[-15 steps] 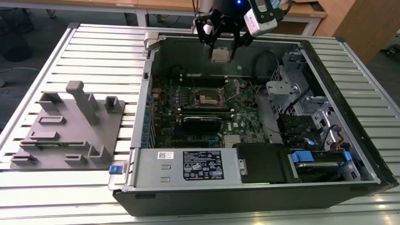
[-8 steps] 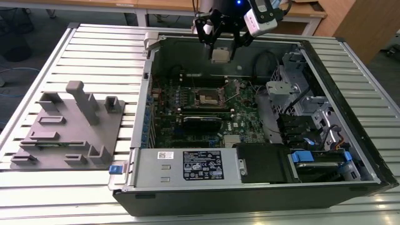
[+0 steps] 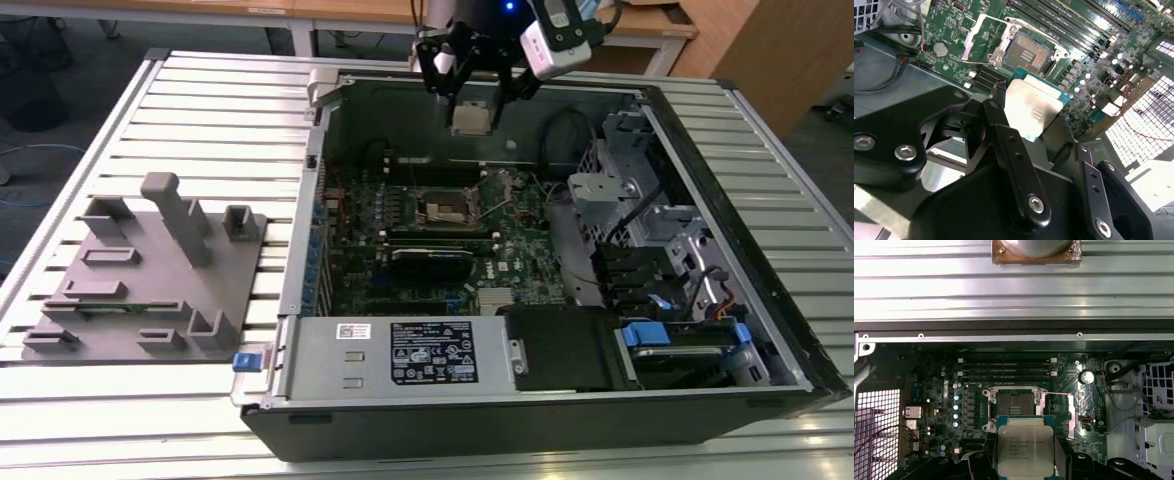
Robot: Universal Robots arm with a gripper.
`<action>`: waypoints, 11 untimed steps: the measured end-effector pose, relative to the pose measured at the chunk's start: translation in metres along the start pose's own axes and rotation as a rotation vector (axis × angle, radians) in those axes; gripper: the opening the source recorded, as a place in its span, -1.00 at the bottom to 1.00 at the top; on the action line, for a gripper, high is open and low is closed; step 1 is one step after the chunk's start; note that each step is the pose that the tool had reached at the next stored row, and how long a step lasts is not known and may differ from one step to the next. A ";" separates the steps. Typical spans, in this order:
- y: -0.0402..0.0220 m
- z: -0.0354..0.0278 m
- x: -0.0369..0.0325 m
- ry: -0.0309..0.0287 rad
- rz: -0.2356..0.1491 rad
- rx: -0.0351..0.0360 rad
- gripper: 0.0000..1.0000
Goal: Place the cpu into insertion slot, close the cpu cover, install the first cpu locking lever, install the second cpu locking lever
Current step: 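Place the cpu into insertion slot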
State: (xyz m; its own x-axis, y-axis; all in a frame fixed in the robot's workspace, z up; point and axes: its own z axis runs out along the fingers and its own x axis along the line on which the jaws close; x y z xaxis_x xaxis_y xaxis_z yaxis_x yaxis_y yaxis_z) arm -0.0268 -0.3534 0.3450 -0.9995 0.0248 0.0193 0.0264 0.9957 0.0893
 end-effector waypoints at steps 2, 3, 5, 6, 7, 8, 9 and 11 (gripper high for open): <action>0.0000 0.0007 0.0000 -0.0002 0.000 -0.0003 0.08; -0.0001 0.0012 0.0000 -0.0001 0.000 -0.0003 0.08; -0.0001 0.0013 0.0000 0.0000 0.000 0.0000 0.08; -0.0001 0.0013 0.0000 0.0000 0.000 0.0001 0.08; -0.0001 0.0013 0.0000 0.0000 0.000 0.0001 0.08; -0.0001 0.0014 0.0000 0.0000 0.000 0.0000 0.08; -0.0001 0.0014 0.0000 0.0000 0.000 -0.0001 0.08; -0.0001 0.0014 0.0000 0.0000 0.000 0.0000 0.08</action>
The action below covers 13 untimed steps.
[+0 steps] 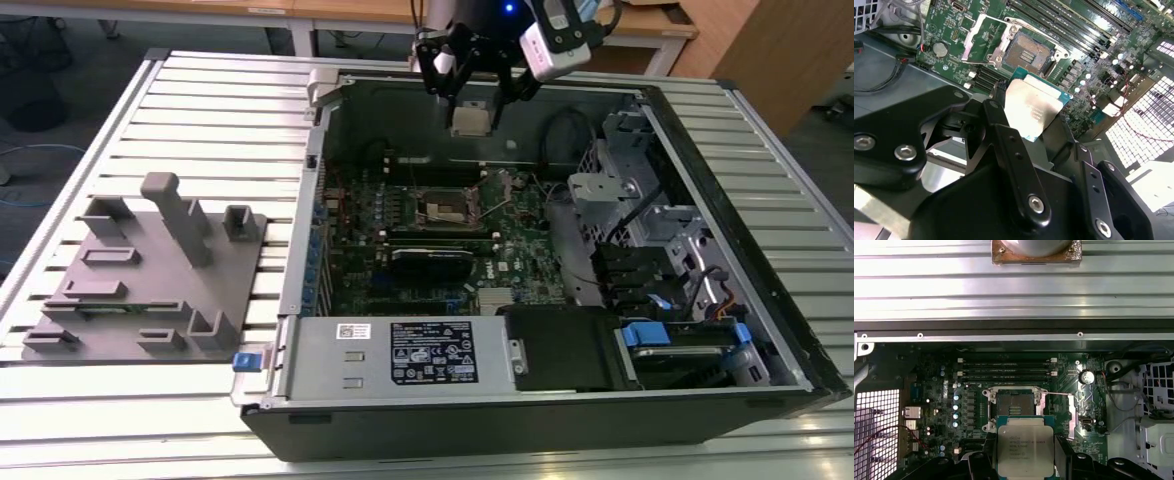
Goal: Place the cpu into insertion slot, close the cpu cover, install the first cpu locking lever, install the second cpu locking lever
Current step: 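Place the cpu into insertion slot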
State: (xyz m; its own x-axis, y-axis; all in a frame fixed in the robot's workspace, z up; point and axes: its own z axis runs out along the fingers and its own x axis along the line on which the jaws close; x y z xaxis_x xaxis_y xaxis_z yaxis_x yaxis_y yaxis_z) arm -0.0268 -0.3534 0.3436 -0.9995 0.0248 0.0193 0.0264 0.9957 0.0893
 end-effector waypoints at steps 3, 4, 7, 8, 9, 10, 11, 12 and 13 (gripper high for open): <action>-0.0001 0.0011 0.0000 -0.0003 0.000 -0.0007 0.08; -0.0002 0.0016 0.0000 -0.0001 0.000 -0.0007 0.08; -0.0003 0.0034 -0.0001 0.0000 0.000 -0.0021 0.08; -0.0003 0.0038 -0.0001 0.0000 0.000 -0.0022 0.08; -0.0003 0.0038 -0.0001 0.0001 0.000 -0.0021 0.08; -0.0003 0.0038 -0.0001 0.0001 0.000 -0.0022 0.08; -0.0003 0.0038 -0.0001 0.0001 0.000 -0.0021 0.08; -0.0004 0.0039 -0.0001 0.0001 0.000 -0.0021 0.08; -0.0004 0.0044 -0.0001 0.0000 0.000 -0.0025 0.08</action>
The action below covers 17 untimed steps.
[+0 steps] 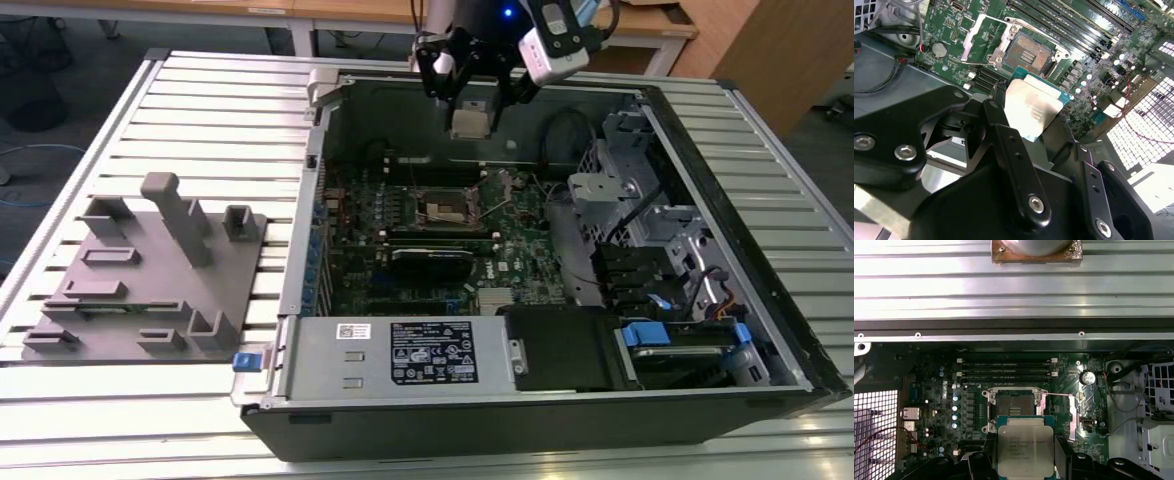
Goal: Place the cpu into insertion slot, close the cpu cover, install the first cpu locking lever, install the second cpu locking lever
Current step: 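Place the cpu into insertion slot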
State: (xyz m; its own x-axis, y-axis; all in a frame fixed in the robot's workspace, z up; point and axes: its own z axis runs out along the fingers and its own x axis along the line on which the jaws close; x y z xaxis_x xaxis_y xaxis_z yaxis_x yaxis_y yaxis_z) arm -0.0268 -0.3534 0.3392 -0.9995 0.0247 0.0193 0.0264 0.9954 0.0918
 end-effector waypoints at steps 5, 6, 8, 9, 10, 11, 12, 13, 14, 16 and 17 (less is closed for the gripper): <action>-0.0003 0.0027 0.0000 0.0002 0.000 0.0004 0.08; -0.0003 0.0029 0.0000 0.0002 0.000 0.0004 0.08; -0.0004 0.0041 -0.0001 0.0000 0.000 0.0000 0.08; -0.0005 0.0046 -0.0001 0.0001 0.000 0.0002 0.08; -0.0005 0.0048 -0.0001 0.0001 0.000 0.0003 0.08; -0.0005 0.0048 -0.0001 0.0002 0.000 0.0004 0.08; -0.0005 0.0048 -0.0001 0.0002 0.000 0.0004 0.08; -0.0005 0.0056 -0.0001 0.0001 0.000 0.0001 0.08; -0.0007 0.0071 -0.0001 0.0000 0.000 0.0000 0.08; -0.0007 0.0072 -0.0001 0.0001 0.000 0.0000 0.08; -0.0007 0.0075 -0.0001 0.0000 0.000 -0.0002 0.08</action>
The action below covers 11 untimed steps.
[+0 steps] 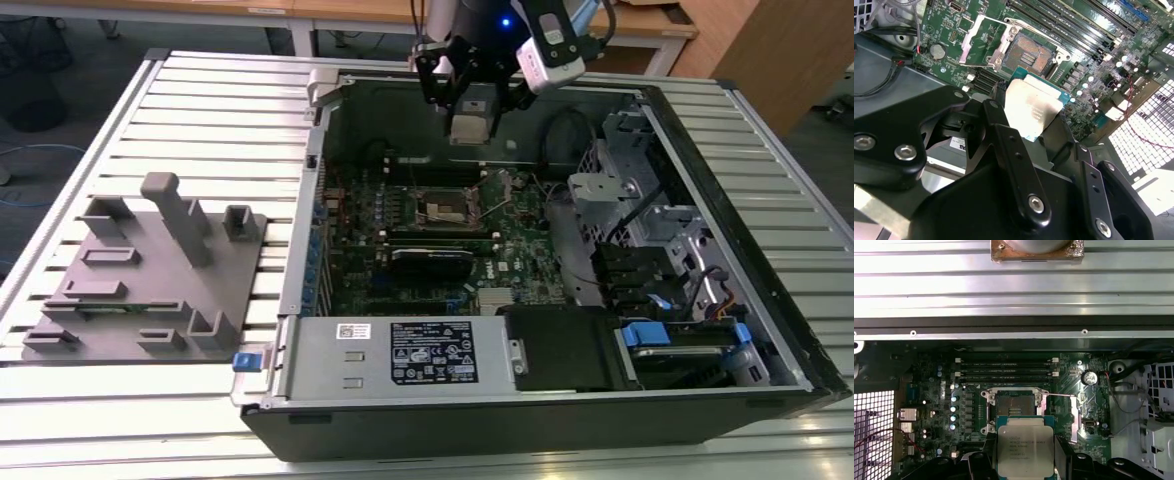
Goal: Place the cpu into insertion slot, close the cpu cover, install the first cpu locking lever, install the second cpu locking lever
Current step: 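Place the cpu into insertion slot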
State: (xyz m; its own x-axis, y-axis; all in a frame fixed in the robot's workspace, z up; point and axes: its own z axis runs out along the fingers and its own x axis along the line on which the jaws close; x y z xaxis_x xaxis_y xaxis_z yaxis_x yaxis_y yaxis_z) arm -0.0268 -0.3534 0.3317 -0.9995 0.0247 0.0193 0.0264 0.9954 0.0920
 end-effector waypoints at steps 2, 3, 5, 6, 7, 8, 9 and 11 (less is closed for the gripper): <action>-0.0001 0.0003 0.0000 0.0001 0.000 0.0002 0.08; -0.0001 0.0003 0.0000 0.0001 0.000 0.0002 0.08; -0.0001 0.0004 0.0000 0.0001 0.000 0.0002 0.08; -0.0001 0.0004 0.0000 0.0001 0.000 0.0003 0.08; -0.0001 0.0004 0.0000 0.0001 0.000 0.0002 0.08; -0.0001 0.0007 0.0000 0.0000 0.000 0.0000 0.08; -0.0001 0.0009 0.0000 0.0000 0.000 0.0000 0.08; -0.0001 0.0009 0.0000 0.0001 0.000 0.0003 0.08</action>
State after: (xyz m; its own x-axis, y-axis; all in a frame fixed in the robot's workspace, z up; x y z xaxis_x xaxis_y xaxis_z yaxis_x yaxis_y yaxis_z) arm -0.0268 -0.3534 0.3308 -0.9995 0.0247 0.0194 0.0264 0.9954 0.0917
